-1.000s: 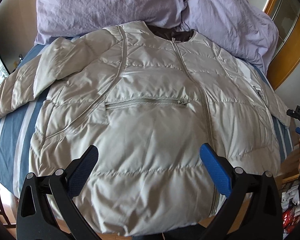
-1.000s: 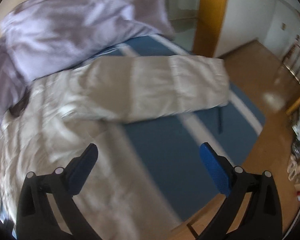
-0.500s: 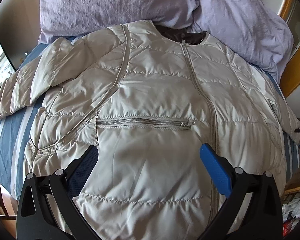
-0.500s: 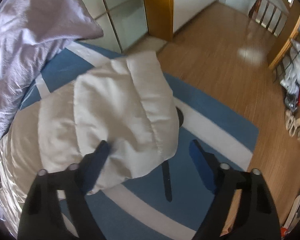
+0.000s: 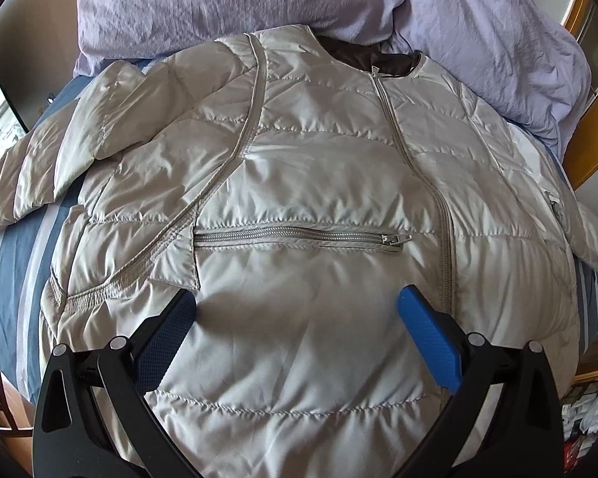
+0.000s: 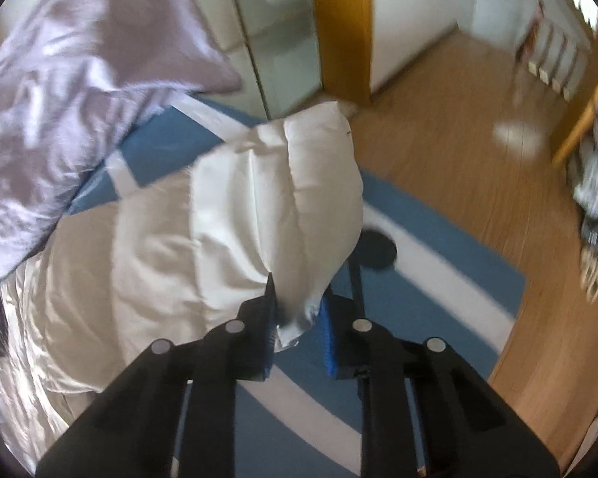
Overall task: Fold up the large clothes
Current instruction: 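Grasp the jacket sleeve with the right gripper and fold it across the body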
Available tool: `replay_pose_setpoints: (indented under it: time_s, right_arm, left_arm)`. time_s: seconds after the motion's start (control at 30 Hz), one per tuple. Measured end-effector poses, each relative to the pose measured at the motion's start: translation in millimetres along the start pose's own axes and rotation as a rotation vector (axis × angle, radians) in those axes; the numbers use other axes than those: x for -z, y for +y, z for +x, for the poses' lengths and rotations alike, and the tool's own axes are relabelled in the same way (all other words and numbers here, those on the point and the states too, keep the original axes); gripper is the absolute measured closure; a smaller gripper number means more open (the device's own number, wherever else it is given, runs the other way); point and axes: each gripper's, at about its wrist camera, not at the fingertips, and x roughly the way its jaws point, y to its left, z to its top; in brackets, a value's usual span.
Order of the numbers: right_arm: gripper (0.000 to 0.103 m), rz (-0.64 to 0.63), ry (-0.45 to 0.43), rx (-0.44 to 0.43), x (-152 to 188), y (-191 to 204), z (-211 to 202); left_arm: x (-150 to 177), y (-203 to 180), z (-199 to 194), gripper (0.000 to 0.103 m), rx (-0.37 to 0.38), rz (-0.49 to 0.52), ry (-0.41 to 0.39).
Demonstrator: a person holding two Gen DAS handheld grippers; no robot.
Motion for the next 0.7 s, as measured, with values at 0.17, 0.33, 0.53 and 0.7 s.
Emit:
replay_pose_setpoints:
  time_s: [0.17, 0.33, 0.53, 0.7]
  right_arm:
    - [0.085, -0.138, -0.111, -0.073, -7, 55, -43]
    - [0.085, -0.266, -0.142, -0.216, 0, 129, -69]
    - [0.085, -0.426, -0.083, -0.392, 47, 220, -90]
    - [0.086, -0.542, -0.010, -0.454, 96, 266, -95]
  left_arm:
    - [-2, 4, -1, 0.001, -0.004, -0.006, -0.009]
    - [-2, 12, -4, 0.001, -0.010, -0.028, -0.021]
    - [-1, 27, -10, 0.001, -0.008, -0.058, -0.031]
    - [-2, 37, -14, 0.001, -0.015, -0.071, -0.046]
